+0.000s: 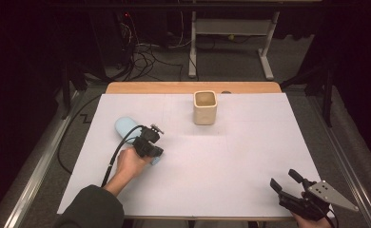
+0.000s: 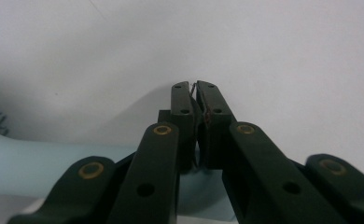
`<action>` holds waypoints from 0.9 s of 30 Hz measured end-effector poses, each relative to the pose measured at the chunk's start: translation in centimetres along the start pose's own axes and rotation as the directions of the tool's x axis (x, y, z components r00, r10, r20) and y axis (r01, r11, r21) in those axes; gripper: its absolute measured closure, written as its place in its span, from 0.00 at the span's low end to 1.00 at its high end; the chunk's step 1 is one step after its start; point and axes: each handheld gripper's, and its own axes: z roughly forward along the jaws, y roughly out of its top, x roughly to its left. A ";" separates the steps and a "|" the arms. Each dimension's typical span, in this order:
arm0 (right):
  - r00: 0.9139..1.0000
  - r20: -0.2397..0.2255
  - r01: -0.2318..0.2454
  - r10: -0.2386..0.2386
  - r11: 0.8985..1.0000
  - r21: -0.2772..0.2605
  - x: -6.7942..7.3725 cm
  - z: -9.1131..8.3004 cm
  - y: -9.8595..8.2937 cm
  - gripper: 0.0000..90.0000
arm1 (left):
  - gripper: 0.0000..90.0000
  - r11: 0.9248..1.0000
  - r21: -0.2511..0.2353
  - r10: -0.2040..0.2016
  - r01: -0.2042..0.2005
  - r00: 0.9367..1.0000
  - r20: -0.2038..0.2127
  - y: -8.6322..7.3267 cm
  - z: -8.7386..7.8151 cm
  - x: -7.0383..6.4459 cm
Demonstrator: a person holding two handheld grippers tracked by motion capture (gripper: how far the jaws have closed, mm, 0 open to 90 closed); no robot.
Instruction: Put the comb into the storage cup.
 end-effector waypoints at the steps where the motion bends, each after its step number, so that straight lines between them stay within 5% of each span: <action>1: 1.000 -0.001 0.001 -0.001 1.000 0.000 0.0 0.0 0.0 0.27 | 0.95 1.000 -0.002 0.003 -0.003 1.000 0.002 -0.2 -0.1 -0.1; 10: 1.000 0.000 -0.001 0.001 1.000 -0.003 0.0 0.0 0.0 0.27 | 0.96 0.999 0.000 0.039 -0.039 0.999 -0.002 -1.3 -0.4 -1.0; 27: 1.000 0.002 -0.007 0.007 1.000 -0.003 0.0 0.0 0.0 0.27 | 0.95 0.999 -0.035 0.035 -0.036 0.999 -0.019 -3.5 -1.4 -1.1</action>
